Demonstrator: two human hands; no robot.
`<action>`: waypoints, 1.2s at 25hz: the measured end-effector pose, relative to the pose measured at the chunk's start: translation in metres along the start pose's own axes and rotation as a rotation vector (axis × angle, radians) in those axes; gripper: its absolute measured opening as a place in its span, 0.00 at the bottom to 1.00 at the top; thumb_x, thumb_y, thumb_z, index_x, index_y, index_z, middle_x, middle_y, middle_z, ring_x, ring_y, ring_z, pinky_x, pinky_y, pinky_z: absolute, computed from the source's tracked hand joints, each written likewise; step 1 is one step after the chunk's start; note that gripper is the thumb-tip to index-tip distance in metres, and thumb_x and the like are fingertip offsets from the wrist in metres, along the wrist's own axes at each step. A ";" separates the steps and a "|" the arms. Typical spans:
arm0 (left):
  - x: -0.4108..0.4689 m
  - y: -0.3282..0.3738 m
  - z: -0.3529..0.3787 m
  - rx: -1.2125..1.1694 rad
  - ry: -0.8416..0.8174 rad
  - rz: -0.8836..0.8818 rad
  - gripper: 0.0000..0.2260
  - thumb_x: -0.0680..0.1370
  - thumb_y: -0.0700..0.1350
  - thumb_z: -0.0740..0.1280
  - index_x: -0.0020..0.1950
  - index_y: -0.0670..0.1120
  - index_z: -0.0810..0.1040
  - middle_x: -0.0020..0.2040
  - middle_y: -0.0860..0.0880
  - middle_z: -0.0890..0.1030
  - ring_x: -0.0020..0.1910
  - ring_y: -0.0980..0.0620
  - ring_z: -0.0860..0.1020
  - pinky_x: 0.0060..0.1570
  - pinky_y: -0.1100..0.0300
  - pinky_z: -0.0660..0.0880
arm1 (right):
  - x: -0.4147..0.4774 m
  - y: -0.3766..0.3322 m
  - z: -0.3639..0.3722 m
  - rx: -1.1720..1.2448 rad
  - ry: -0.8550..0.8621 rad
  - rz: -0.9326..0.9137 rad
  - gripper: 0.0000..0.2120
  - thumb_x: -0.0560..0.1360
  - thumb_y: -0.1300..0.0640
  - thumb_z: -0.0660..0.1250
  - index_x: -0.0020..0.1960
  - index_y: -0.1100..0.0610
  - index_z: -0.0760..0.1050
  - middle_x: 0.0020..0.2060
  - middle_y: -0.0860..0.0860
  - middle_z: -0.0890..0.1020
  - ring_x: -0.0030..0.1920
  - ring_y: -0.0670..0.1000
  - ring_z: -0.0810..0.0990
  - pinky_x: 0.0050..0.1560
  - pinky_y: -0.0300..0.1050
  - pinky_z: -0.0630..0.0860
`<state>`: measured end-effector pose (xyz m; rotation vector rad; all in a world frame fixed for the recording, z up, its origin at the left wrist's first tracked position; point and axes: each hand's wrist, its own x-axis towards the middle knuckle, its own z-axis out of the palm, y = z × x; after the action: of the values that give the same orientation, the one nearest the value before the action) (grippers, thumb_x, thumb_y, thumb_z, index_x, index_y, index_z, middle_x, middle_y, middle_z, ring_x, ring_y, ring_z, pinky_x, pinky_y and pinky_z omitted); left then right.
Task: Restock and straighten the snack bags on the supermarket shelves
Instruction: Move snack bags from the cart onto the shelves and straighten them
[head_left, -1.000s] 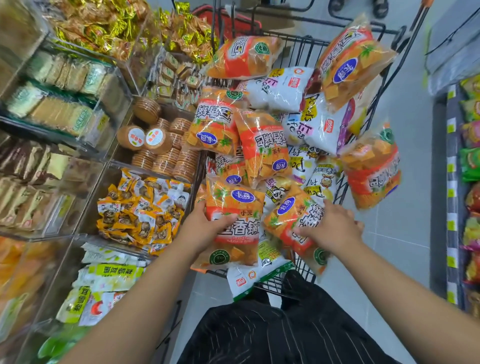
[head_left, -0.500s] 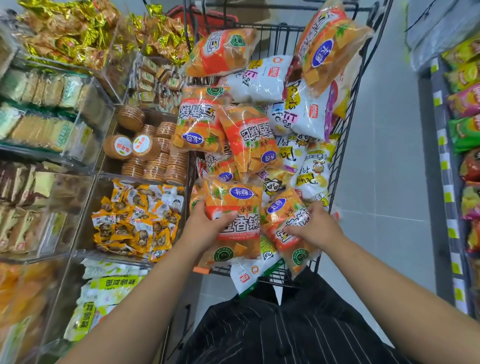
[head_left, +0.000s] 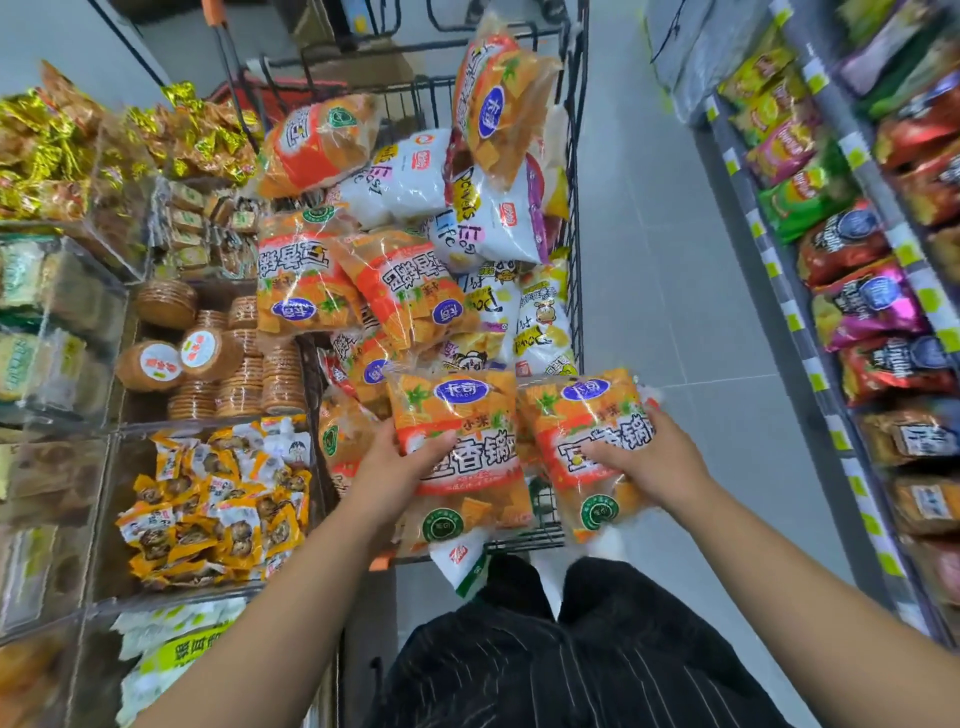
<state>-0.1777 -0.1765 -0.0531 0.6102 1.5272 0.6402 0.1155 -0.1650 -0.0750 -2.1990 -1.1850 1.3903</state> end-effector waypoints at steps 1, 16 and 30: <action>-0.001 0.001 0.009 -0.008 -0.023 0.007 0.29 0.66 0.56 0.77 0.64 0.55 0.70 0.54 0.49 0.85 0.50 0.48 0.84 0.49 0.49 0.80 | -0.007 0.007 -0.007 0.037 0.041 0.018 0.35 0.55 0.37 0.80 0.55 0.48 0.73 0.45 0.42 0.82 0.45 0.47 0.81 0.48 0.45 0.77; -0.091 -0.007 0.275 0.161 -0.473 0.089 0.24 0.68 0.50 0.75 0.62 0.49 0.73 0.50 0.46 0.86 0.47 0.44 0.85 0.40 0.52 0.81 | -0.152 0.199 -0.187 0.499 0.586 0.182 0.38 0.58 0.43 0.81 0.62 0.52 0.69 0.52 0.48 0.79 0.50 0.51 0.78 0.53 0.48 0.74; -0.224 -0.044 0.579 0.524 -1.096 0.115 0.27 0.67 0.48 0.75 0.64 0.47 0.74 0.53 0.43 0.85 0.47 0.43 0.85 0.41 0.52 0.81 | -0.334 0.386 -0.309 0.862 1.256 0.365 0.33 0.63 0.42 0.79 0.62 0.54 0.72 0.51 0.47 0.81 0.51 0.50 0.80 0.51 0.45 0.74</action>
<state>0.4120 -0.3460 0.0514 1.1989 0.5938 -0.0818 0.5002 -0.6036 0.0492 -1.9531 0.2392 0.2202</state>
